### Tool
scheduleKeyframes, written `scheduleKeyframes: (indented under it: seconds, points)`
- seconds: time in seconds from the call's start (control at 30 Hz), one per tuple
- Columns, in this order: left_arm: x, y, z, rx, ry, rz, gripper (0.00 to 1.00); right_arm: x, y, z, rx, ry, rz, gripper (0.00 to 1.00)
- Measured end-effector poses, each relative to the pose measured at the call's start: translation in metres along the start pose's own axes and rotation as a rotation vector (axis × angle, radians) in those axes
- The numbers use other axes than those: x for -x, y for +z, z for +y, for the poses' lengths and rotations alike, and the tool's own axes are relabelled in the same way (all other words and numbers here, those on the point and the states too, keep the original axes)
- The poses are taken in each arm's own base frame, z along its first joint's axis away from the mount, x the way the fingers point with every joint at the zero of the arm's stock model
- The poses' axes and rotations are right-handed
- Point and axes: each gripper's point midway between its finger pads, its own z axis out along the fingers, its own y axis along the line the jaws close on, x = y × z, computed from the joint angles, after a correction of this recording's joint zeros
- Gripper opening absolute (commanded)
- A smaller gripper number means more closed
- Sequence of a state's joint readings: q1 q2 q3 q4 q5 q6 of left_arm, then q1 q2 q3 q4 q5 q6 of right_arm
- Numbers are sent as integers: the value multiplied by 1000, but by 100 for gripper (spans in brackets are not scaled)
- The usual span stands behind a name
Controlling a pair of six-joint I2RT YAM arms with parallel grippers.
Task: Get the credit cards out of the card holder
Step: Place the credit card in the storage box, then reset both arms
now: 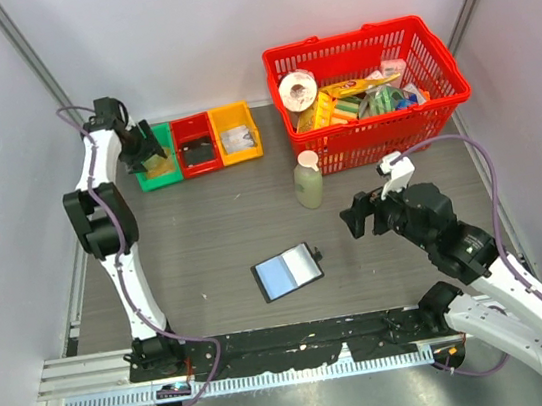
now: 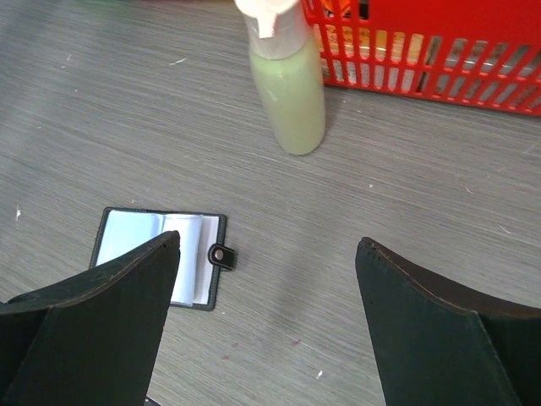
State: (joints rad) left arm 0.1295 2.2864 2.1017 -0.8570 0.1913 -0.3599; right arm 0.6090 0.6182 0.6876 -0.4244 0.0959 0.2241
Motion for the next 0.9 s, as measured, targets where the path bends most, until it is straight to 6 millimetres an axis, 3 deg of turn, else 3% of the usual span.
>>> scheduleKeyframes:
  seconds: [0.07,0.17,0.4,0.6,0.9]
  points:
    - [-3,-9,4,27,-2,-1,88,-1,-3,-4,-22,-2,8,88]
    - [-10,-45,5,53,-4,-25,99,3,-10,-13,-73,-3,0,89]
    - [-45,-182,-17,-10,4,-254,100,24,-39,-43,-238,22,-97,89]
    - [-124,-263,-7,-67,-2,-428,100,33,-68,-70,-380,70,-192,89]
    - [-200,-353,25,-105,-9,-805,100,44,-114,-96,-492,150,-360,89]
